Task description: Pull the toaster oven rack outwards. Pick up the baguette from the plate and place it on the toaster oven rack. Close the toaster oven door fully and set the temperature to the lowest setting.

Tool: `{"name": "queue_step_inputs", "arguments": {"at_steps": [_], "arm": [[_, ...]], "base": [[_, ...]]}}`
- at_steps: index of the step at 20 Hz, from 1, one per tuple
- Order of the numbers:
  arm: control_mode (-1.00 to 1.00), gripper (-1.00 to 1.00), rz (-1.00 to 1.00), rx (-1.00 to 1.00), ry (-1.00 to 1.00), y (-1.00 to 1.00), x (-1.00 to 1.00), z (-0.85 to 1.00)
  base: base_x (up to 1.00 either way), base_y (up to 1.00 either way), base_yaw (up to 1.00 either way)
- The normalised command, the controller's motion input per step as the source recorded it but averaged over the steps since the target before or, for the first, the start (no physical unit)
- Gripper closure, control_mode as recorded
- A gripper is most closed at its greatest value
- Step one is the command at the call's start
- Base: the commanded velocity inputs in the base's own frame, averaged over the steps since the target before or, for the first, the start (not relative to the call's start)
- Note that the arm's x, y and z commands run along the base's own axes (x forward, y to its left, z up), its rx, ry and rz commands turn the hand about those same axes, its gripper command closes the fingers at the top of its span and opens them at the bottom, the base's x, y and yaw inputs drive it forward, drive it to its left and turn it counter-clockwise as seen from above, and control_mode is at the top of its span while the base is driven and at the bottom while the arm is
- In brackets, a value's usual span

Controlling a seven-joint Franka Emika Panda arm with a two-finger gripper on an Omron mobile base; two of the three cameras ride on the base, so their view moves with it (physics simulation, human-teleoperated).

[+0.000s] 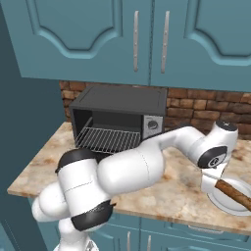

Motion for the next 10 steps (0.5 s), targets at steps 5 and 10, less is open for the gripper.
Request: {"name": "queue_step_inputs", "arguments": {"at_steps": [5, 10], "arm": [[-1.00, -1.00, 0.00, 0.02, 0.02, -0.31, 0.24, -0.24], [-1.00, -1.00, 0.00, 0.03, 0.04, -0.35, 0.22, -0.22]], "base": [[0.00, 0.00, 0.00], [0.00, 0.00, 0.00]]}}
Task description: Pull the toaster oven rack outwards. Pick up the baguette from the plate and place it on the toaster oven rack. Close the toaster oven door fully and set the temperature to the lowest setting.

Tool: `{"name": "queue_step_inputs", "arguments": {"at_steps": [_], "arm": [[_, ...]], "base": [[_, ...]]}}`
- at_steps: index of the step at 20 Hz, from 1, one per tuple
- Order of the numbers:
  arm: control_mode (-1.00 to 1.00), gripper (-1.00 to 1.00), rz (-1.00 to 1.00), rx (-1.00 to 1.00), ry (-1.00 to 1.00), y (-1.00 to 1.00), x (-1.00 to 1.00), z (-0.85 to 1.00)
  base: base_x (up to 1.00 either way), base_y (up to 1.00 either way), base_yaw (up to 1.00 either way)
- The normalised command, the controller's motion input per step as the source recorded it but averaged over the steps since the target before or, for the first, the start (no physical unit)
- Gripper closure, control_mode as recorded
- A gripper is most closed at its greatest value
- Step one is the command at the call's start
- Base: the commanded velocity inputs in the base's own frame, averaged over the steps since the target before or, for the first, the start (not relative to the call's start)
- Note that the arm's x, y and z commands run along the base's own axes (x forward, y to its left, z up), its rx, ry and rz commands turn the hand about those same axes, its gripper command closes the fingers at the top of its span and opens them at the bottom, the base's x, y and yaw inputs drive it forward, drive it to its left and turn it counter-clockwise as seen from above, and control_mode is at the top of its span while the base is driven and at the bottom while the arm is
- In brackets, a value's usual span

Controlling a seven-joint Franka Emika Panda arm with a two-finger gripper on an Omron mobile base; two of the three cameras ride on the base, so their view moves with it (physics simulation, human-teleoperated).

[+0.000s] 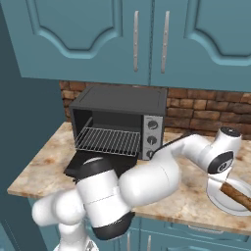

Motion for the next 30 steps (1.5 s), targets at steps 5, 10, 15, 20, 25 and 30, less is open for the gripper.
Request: {"name": "queue_step_inputs", "arguments": {"at_steps": [5, 10, 15, 20, 25, 30], "arm": [[-1.00, -1.00, 0.00, 0.02, 0.06, -0.33, 0.23, -0.20], [-1.00, -1.00, 0.00, 0.01, 0.07, -0.29, 0.22, -0.18], [-1.00, -1.00, -0.06, 0.00, 0.03, -0.21, 0.13, -0.18], [-1.00, -1.00, -0.09, 0.00, 0.00, -0.20, 0.00, -0.22], [-1.00, -1.00, -0.09, 0.00, 0.00, -0.12, 0.01, -0.31], [-1.00, -1.00, -0.07, 0.00, 0.00, -0.13, 0.03, -0.36]], "base": [[0.00, 0.00, 0.00], [0.00, 0.00, 0.00], [0.00, 0.00, 0.00], [0.00, 0.00, 0.00], [0.00, 0.00, 0.00], [0.00, 0.00, 0.00]]}}
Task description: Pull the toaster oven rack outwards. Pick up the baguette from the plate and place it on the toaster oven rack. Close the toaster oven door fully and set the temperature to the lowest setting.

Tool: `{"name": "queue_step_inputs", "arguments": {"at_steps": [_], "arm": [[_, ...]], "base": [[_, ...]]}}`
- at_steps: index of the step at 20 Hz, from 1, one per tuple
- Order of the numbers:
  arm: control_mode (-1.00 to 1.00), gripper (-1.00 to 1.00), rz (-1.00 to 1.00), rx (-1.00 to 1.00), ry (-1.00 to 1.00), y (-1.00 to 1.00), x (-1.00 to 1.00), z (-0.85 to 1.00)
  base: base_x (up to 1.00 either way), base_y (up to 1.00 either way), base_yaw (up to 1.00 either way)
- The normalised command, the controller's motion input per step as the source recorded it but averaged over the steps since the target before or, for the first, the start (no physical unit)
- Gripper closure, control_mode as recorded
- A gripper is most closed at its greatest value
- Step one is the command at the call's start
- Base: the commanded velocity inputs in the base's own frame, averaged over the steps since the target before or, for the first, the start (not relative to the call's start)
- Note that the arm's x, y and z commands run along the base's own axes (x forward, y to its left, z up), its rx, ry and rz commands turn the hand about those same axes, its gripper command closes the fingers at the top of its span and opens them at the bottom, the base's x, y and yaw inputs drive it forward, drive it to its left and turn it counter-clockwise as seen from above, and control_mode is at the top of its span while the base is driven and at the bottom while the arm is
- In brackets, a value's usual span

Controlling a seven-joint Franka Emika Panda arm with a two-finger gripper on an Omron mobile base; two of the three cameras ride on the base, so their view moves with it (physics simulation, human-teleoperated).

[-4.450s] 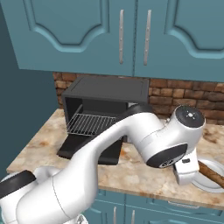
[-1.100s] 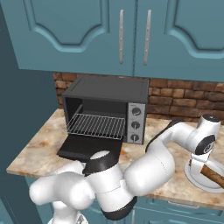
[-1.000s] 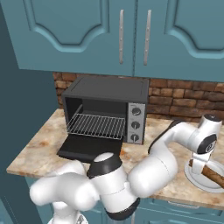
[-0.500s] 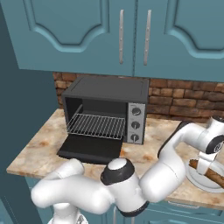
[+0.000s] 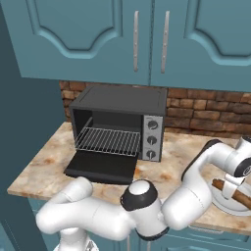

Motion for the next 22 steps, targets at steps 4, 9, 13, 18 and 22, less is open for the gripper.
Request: {"name": "queue_step_inputs", "arguments": {"at_steps": [4, 9, 13, 18, 22], "arm": [[-1.00, -1.00, -0.06, 0.00, 0.00, -0.14, 0.06, -0.39], [-1.00, -1.00, -0.04, 0.00, -0.01, -0.14, 0.06, -0.42], [-1.00, -1.00, -0.04, 0.00, -0.01, -0.03, 0.01, -0.52], [-1.00, -1.00, -0.03, 0.00, 0.00, 0.00, 0.00, -0.55], [-1.00, 1.00, -0.02, 0.00, -0.01, 0.00, 0.00, -0.41]], "base": [[0.00, 0.00, 0.00], [0.00, 0.00, 0.00], [0.00, 0.00, 0.00], [0.00, 0.00, 0.00], [0.00, 0.00, 0.00]]}}
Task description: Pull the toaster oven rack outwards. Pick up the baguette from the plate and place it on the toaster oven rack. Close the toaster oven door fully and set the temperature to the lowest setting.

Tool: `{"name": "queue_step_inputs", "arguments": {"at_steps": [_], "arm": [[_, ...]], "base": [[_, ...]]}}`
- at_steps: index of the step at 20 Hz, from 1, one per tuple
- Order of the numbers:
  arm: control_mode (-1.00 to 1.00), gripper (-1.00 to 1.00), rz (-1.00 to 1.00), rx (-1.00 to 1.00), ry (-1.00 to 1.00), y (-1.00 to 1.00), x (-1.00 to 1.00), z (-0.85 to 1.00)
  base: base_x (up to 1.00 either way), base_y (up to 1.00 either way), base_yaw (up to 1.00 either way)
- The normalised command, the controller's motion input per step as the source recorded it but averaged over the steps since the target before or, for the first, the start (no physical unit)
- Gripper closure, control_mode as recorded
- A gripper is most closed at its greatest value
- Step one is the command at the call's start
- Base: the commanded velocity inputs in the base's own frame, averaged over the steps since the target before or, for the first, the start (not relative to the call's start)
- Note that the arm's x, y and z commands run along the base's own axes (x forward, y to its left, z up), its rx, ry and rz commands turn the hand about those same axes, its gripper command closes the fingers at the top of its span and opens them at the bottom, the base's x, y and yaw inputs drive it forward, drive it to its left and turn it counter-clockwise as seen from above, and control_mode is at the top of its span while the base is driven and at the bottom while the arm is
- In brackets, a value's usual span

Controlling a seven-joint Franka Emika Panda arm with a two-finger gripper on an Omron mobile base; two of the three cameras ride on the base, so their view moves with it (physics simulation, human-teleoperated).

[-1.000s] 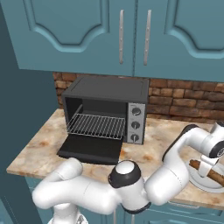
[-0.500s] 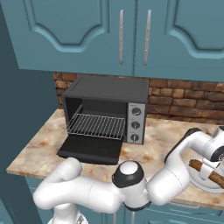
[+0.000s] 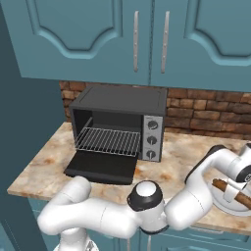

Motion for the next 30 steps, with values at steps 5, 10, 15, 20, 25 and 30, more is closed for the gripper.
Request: {"name": "queue_step_inputs", "arguments": {"at_steps": [5, 10, 15, 20, 25, 30], "arm": [[-1.00, 1.00, 0.00, 0.01, -0.06, 0.00, 0.00, -0.10], [-1.00, 1.00, 0.09, 0.01, -0.11, 0.00, -0.05, 0.00], [-1.00, 1.00, 0.21, 0.00, -0.08, 0.12, -0.08, 0.01], [-1.00, 1.00, 0.22, 0.00, -0.09, 0.15, -0.32, 0.22], [-1.00, 1.00, 0.05, 0.00, -0.15, 0.29, -0.40, 0.77], [-1.00, 1.00, -0.08, -0.02, -0.14, 0.74, -0.27, 0.53]], "base": [[0.00, 0.00, 0.00], [0.00, 0.00, 0.00], [0.00, 0.00, 0.00], [0.00, 0.00, 0.00], [0.00, 0.00, 0.00], [0.00, 0.00, 0.00]]}}
